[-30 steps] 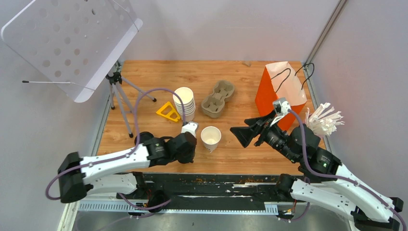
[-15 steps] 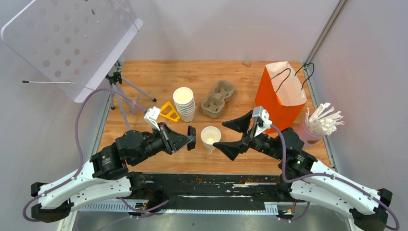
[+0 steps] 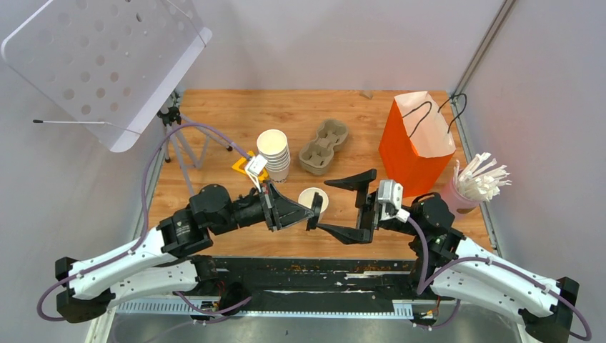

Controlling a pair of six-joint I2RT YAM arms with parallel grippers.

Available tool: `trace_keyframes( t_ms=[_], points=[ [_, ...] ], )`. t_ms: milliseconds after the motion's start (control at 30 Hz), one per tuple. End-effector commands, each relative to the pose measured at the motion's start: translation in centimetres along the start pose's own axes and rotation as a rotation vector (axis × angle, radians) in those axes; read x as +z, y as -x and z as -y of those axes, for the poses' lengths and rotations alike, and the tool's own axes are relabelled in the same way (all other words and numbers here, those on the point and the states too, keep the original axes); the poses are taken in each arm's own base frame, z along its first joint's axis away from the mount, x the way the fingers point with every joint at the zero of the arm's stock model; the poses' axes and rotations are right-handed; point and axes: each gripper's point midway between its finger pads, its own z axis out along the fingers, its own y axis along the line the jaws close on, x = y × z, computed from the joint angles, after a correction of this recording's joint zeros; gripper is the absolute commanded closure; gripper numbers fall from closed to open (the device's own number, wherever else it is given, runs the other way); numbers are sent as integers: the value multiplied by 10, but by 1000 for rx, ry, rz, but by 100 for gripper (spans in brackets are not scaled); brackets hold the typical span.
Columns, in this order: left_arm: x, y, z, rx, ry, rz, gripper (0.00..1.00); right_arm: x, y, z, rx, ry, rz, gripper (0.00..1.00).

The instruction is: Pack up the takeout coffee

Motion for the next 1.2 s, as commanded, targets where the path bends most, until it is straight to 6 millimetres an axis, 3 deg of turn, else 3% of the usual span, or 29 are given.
trace_keyframes(
  t_ms=[0, 300, 567, 800, 1033, 1167],
  points=[
    [0, 14, 37, 25, -125, 15, 100, 0, 8, 3, -110, 0, 26, 0],
    [1, 32, 45, 18, -134, 91, 100, -8, -14, 8, -153, -37, -57, 2],
    [2, 36, 55, -10, -180, 109, 100, -5, -12, 11, -136, -47, -55, 8],
    [4, 35, 54, -23, -185, 110, 100, -7, -13, 11, -129, -57, -45, 5],
    [6, 33, 51, -24, -176, 105, 100, -11, -10, 12, -137, -73, -34, 12],
    [7, 32, 50, -27, -172, 99, 100, -11, -9, 12, -137, -73, -34, 6]
  ],
)
